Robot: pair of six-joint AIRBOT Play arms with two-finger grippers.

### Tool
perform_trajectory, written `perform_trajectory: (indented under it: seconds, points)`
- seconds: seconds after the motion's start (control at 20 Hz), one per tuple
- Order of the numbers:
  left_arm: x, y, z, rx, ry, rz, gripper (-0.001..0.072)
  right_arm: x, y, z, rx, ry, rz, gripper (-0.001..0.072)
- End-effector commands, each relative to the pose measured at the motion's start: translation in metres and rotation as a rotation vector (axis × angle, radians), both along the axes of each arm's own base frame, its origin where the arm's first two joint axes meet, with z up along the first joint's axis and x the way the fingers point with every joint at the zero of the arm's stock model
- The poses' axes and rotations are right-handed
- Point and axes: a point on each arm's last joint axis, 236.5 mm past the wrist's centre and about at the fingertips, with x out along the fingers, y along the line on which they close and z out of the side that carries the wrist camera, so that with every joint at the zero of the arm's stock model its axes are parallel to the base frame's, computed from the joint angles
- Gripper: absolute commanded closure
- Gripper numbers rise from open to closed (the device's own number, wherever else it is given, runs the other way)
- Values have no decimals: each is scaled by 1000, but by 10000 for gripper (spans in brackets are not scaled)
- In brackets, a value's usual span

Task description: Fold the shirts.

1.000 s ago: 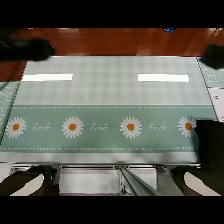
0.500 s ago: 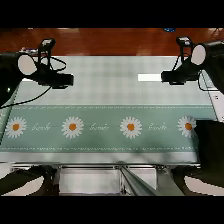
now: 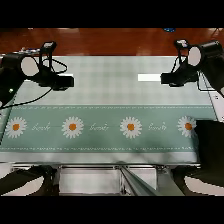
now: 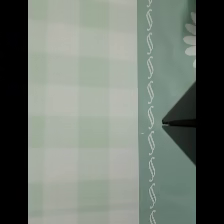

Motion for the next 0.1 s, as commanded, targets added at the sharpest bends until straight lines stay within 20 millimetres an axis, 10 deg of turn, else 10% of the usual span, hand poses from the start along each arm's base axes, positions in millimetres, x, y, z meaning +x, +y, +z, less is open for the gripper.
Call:
perform_trajectory:
  seconds: [0.0,0.05]
  points:
    - [0,0,0,1,1,0,688,0,0,0,-2,1,-1,687]
    - [0,0,0,1,1,0,688,0,0,0,-2,1,-1,687]
